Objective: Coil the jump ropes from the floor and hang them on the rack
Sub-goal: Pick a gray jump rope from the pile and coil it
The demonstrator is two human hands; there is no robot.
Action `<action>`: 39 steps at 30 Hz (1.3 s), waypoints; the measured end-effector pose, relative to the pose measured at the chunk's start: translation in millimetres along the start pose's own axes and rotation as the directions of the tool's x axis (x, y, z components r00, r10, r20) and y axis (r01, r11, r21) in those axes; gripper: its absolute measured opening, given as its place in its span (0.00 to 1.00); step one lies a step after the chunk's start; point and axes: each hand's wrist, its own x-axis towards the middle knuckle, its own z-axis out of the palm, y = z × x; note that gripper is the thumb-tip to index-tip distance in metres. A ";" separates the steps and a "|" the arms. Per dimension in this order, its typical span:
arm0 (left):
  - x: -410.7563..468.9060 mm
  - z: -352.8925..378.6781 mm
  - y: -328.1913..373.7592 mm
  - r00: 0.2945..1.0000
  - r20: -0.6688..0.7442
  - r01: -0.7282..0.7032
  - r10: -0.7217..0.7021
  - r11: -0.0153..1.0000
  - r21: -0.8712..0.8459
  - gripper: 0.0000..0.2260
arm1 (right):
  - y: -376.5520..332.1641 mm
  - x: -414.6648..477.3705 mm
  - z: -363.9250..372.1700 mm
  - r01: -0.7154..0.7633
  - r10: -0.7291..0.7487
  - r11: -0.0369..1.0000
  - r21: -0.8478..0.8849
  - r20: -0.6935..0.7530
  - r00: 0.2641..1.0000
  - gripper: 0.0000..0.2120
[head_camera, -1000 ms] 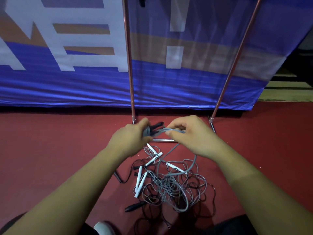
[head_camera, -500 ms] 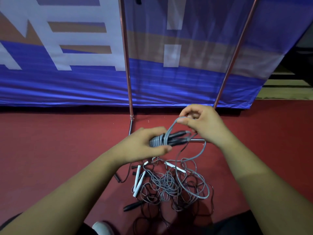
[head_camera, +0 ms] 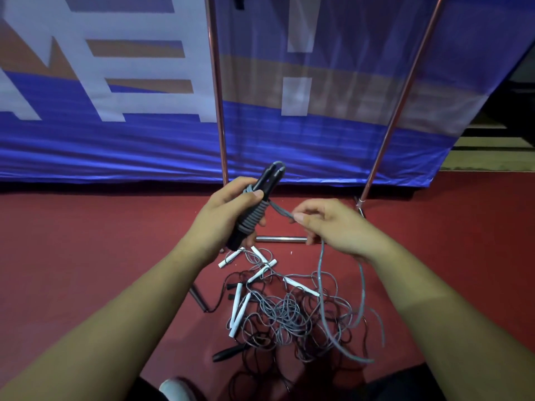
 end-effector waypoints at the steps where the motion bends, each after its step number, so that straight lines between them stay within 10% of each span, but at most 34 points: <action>1: 0.8 -1.1 1.1 1.000 -0.009 0.004 -0.004 1.000 0.003 0.07 | -1.4 -1.4 -0.6 -0.002 0.002 1.000 -0.012 -0.006 1.000 0.04; 11: 12.1 -37.2 -3.9 0.965 -0.262 0.074 0.019 0.938 0.339 0.06 | -20.9 -9.3 2.5 0.068 -0.071 0.985 -0.158 -0.013 0.997 0.06; 20: 3.2 -21.8 -23.8 0.998 -0.068 0.061 0.020 0.239 0.969 0.17 | -35.2 -15.1 9.5 0.140 -0.150 0.966 -0.218 -0.029 0.988 0.06; 27: -9.3 17.2 -28.8 0.988 0.146 -0.137 -0.055 0.140 0.981 0.30 | -36.5 -19.0 6.9 0.169 -0.213 0.961 -0.217 -0.197 0.957 0.05; 34: -10.7 8.6 -17.8 0.956 0.292 -0.263 -0.013 0.399 0.879 0.14 | -25.1 -8.2 -6.5 0.144 -0.134 0.990 0.006 -0.320 0.938 0.03; 39: -15.7 5.0 -5.9 0.931 0.364 -0.158 -0.010 0.889 0.429 0.04 | -6.9 3.8 -10.6 0.099 -0.084 0.994 0.054 -0.233 0.969 0.04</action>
